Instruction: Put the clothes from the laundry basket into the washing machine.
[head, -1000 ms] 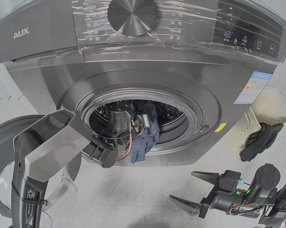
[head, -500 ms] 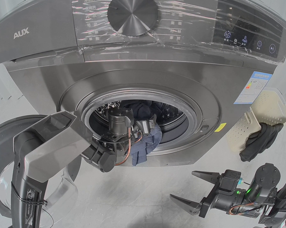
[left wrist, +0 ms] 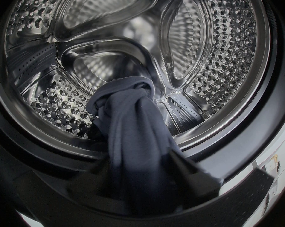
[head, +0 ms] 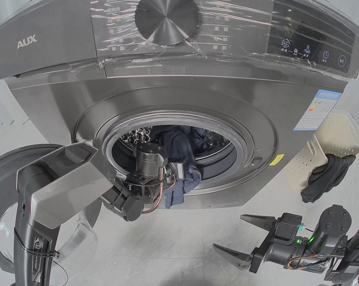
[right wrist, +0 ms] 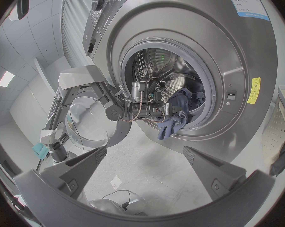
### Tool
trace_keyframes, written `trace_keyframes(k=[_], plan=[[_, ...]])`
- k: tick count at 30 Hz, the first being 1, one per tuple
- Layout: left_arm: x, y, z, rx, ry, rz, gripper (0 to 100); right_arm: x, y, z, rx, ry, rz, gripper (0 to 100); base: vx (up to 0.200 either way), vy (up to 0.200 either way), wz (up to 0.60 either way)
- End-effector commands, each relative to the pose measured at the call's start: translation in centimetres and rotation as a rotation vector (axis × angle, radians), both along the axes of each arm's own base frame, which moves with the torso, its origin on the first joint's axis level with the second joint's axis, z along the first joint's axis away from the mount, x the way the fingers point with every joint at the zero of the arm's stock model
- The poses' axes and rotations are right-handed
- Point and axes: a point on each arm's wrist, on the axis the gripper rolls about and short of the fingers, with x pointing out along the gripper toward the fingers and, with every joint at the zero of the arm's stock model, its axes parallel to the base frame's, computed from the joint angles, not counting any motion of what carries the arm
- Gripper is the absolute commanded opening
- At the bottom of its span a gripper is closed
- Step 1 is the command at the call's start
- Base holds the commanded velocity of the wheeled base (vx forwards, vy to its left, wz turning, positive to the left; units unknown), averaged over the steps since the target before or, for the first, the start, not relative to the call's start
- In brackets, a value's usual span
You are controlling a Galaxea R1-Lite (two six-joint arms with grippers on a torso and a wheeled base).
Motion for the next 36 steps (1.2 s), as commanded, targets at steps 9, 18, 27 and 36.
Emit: trace_keyframes(k=[9,18,27,36], plan=[[2.4,-1.1,3.3,-0.101,-0.140,0.023,0,0.1,0.1,0.0,-0.001,0.000,0.000,100,0.000,0.000,0.00],[3.0,-1.5,3.8,-0.148,-0.190,0.031,0,0.3,0.1,0.1,0.004,-0.009,-0.007,100,0.000,0.000,0.00],[1.7,-1.2,3.9,-0.119,-0.143,0.021,100,0.5,-0.1,0.0,0.000,-0.006,-0.016,100,0.000,0.000,0.00],[0.5,-1.1,0.7,-0.032,-0.013,-0.002,100,0.4,0.0,0.0,0.001,-0.007,-0.014,100,0.000,0.000,0.00]])
